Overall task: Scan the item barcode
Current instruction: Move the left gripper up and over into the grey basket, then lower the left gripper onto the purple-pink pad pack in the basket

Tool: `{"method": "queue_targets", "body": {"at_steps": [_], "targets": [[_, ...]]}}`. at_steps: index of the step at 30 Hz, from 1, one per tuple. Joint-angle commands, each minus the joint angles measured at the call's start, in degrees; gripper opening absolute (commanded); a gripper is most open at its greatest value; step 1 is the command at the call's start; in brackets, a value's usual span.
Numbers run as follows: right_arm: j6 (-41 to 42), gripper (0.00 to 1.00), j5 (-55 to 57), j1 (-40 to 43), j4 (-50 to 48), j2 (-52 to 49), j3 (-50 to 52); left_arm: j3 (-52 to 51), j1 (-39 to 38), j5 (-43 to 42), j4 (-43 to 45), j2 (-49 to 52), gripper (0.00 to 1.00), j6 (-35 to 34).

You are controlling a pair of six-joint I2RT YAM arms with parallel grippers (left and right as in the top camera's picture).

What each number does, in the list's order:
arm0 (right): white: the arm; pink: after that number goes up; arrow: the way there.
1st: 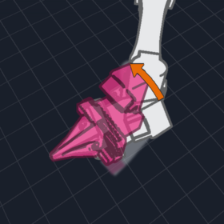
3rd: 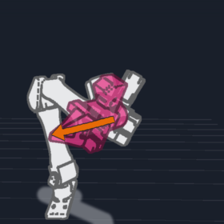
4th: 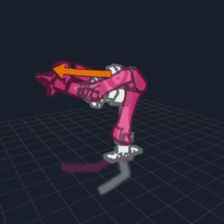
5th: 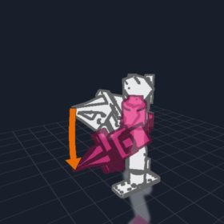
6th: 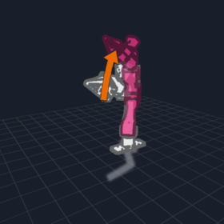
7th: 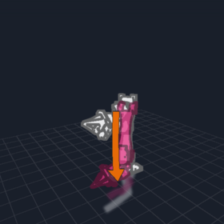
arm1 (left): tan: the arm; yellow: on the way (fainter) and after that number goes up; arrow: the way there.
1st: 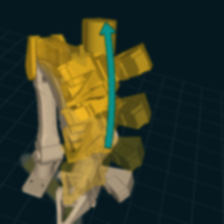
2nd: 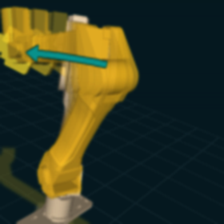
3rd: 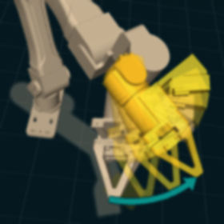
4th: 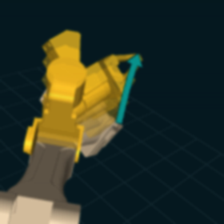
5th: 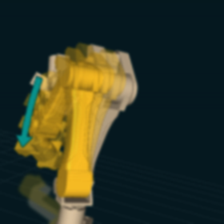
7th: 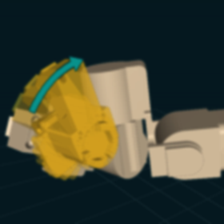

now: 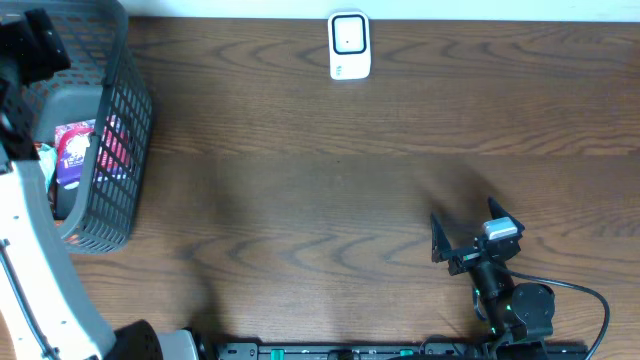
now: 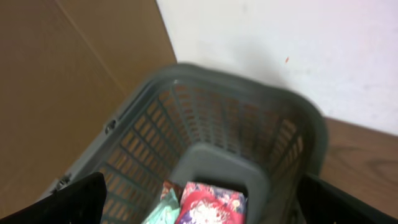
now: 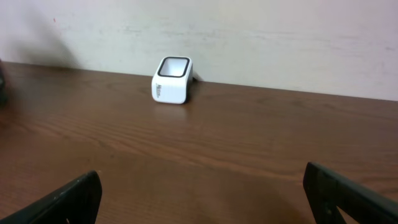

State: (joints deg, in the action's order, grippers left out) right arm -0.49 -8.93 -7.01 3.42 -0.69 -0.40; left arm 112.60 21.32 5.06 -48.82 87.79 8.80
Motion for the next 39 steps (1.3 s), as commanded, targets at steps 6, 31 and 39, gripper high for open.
{"method": "queue_targets", "body": {"at_steps": [6,31,39], "targets": [[0.4,0.99,0.5,-0.2,0.2,0.4,0.1,1.1,4.9,0.6,-1.2,3.6,0.98,-1.1],[0.5,0.99,0.5,-0.2,0.2,0.4,0.1,1.1,7.0,0.6,2.9,5.6,0.98,-3.1],[0.5,0.99,0.5,-0.2,0.2,0.4,0.1,1.2,7.0,0.7,2.1,8.7,0.98,-2.8]]}}
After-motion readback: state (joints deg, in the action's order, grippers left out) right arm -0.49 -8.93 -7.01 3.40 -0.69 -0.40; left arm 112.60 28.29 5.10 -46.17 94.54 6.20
